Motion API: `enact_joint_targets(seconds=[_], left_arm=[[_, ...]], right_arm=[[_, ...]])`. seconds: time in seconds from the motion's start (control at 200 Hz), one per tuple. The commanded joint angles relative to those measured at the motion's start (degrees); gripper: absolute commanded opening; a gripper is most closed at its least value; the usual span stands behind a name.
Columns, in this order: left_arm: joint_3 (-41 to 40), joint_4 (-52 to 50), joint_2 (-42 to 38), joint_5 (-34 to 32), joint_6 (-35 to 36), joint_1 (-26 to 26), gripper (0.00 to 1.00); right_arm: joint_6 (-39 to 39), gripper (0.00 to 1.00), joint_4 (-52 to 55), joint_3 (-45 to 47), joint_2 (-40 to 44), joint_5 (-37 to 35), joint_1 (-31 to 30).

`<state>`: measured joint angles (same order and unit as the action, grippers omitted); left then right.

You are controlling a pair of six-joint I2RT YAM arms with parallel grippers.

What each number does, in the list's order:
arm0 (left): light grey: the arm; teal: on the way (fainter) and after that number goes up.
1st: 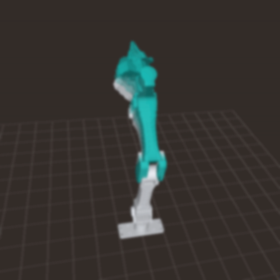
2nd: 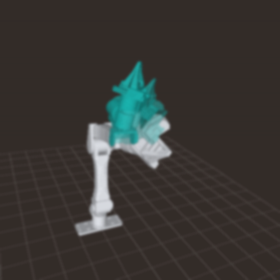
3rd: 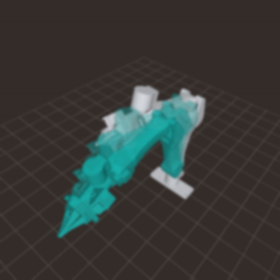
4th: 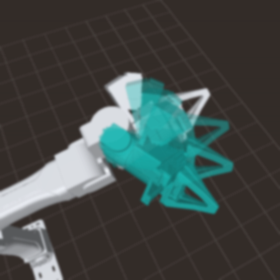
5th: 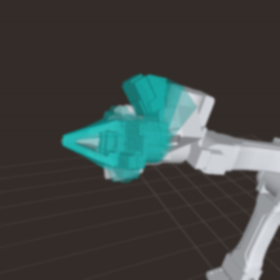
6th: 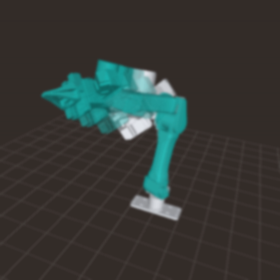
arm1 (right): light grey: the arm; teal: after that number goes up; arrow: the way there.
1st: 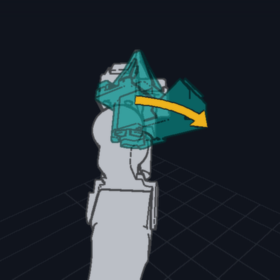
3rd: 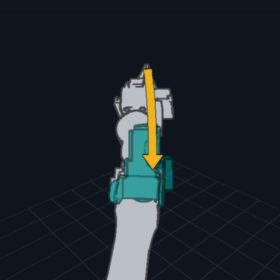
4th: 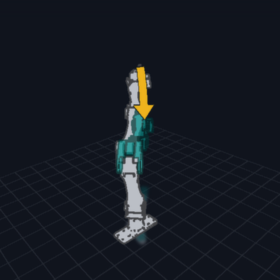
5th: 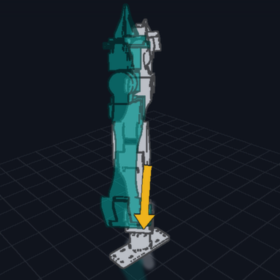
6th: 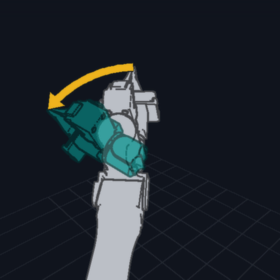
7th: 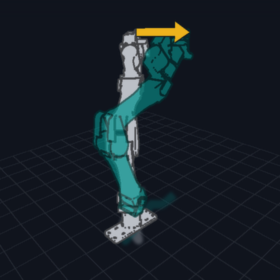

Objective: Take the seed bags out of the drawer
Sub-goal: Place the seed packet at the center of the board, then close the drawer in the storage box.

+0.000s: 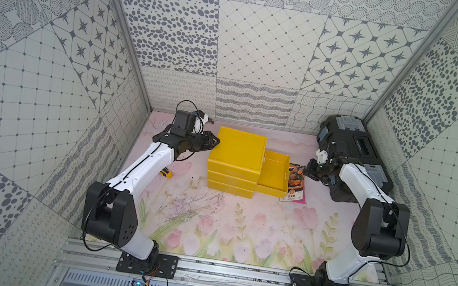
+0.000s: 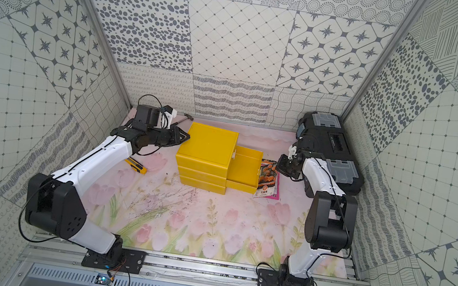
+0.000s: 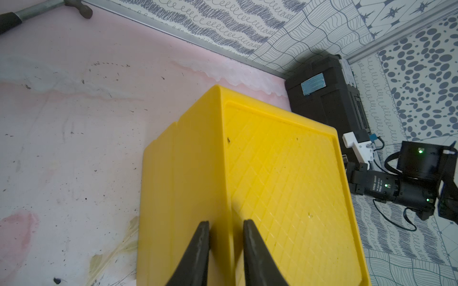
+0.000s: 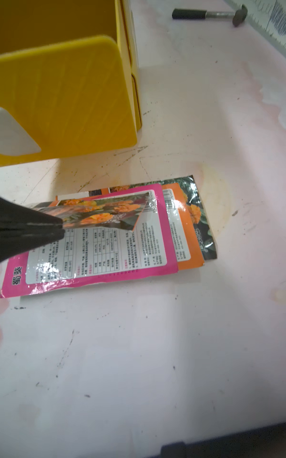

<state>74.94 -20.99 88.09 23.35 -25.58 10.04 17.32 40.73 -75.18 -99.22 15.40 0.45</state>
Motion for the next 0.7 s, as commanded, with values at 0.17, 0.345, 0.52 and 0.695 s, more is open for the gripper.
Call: enact_joint_targets(seconds=[0.17, 0.345, 0.52, 0.695], left_arm=[[-0.87, -13.99, 1.51, 0.42, 0.62, 0.41, 0.26], [-0.94, -14.03, 1.47, 0.33, 0.69, 0.37, 0.26], [-0.94, -14.04, 1.42, 0.32, 0.62, 0.42, 0.25], [-0.94, -14.07, 1.34, 0.24, 0.63, 0.41, 0.25]], right_arm=[[-0.72, 0.22, -1.32, -0.14, -1.30, -9.66, -0.23], [-0.54, 0.40, -0.96, 0.24, 0.55, -10.98, -0.32], [0.84, 0.40, -1.85, 2.23, 3.18, -5.14, -2.47], [3.46, 0.41, -4.07, 5.09, 5.75, -1.23, -5.83]])
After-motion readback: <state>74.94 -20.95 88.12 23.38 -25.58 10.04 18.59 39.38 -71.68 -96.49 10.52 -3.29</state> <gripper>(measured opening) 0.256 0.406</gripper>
